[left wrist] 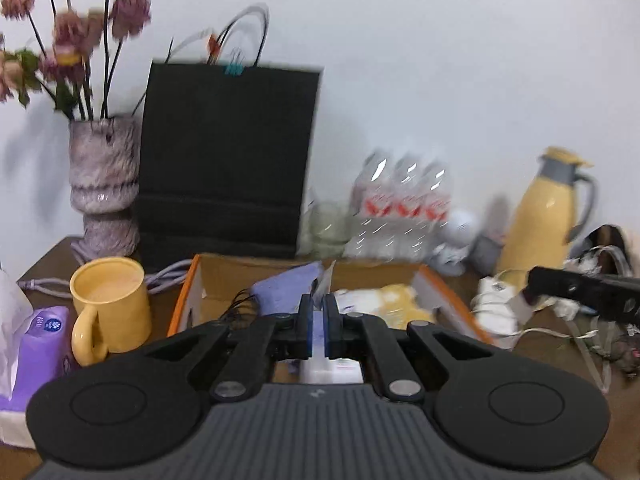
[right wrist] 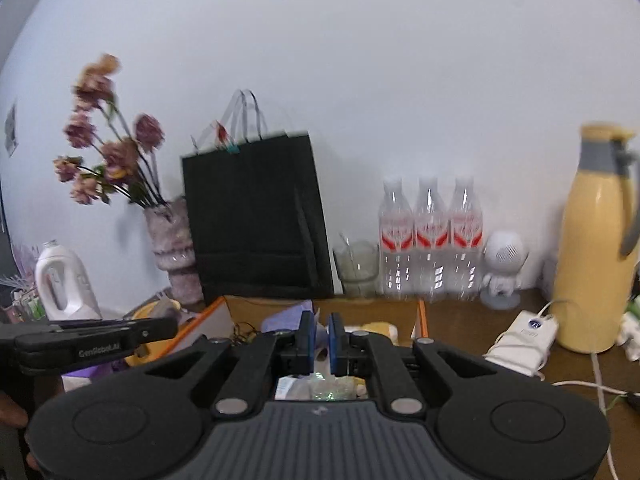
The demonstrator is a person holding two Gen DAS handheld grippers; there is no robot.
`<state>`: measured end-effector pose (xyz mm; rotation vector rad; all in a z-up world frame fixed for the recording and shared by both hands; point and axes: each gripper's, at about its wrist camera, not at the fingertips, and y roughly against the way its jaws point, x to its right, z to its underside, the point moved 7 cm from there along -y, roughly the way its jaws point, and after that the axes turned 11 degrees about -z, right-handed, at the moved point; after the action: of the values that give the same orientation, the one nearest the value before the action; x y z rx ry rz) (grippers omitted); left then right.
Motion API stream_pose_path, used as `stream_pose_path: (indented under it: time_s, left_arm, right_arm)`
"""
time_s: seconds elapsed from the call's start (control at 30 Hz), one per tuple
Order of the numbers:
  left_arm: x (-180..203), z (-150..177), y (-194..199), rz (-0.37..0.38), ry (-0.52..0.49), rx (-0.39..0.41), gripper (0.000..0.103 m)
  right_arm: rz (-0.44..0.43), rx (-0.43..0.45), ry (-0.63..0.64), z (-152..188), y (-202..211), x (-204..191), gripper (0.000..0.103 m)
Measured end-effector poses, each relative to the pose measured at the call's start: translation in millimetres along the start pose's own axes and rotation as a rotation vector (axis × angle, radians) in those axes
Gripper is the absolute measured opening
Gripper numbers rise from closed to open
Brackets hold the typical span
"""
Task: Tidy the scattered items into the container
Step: 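Carry both held pieces over the box and open the left gripper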
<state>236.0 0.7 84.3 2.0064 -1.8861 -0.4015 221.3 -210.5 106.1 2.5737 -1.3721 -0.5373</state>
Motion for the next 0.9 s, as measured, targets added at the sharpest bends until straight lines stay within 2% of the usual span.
stream_pose_path:
  time_s: [0.1, 0.13, 0.2, 0.23, 0.4, 0.5, 0.63, 0.67, 0.73, 0.8, 0.9]
  left_arm:
    - [-6.1, -3.4, -40.2, -0.011, 0.027, -0.132, 0.005]
    - [-7.6, -3.2, -50.6, -0.033, 0.027, -0.152, 0.005]
    - [-8.4, -0.8, -70.1, -0.103, -0.022, -0.177, 0.005]
    - [-7.5, 1.5, -76.4, -0.106, -0.031, -0.191, 0.005]
    - [-4.5, 21.2, -104.2, -0.103, -0.053, -0.331, 0.005]
    - [-4.5, 31.0, -113.1, -0.082, -0.043, -0.394, 0.005]
    - [-5.3, 37.4, -118.7, -0.050, -0.042, -0.434, 0.007]
    - [-3.9, 38.1, -119.3, -0.049, -0.053, -0.439, 0.007]
    - [-2.4, 38.5, -120.1, -0.059, -0.079, -0.451, 0.010]
    - [-3.1, 37.4, -121.7, -0.063, -0.076, -0.476, 0.027]
    - [-4.9, 32.8, -122.3, -0.070, -0.076, -0.510, 0.040]
  right_arm:
    - [0.006, -0.120, -0.081, -1.3, -38.8, 30.5, 0.006]
    - [0.024, -0.185, -0.087, 1.6, -55.5, 39.4, 0.006]
    - [0.062, -0.257, -0.112, 7.7, -78.7, 52.7, 0.006]
    - [0.072, -0.298, -0.111, 12.6, -89.2, 56.9, 0.006]
    - [0.146, -0.439, -0.134, 36.7, -126.1, 73.2, 0.006]
    - [0.156, -0.497, -0.142, 47.1, -139.2, 75.9, 0.006]
    - [0.181, -0.561, -0.100, 55.5, -153.4, 76.8, 0.008]
    - [0.179, -0.575, -0.107, 56.3, -156.1, 77.2, 0.012]
    - [0.174, -0.589, -0.132, 56.6, -158.7, 78.4, 0.016]
    - [0.153, -0.604, -0.152, 55.6, -159.3, 76.3, 0.023]
    - [0.137, -0.613, -0.185, 49.9, -156.9, 73.9, 0.039]
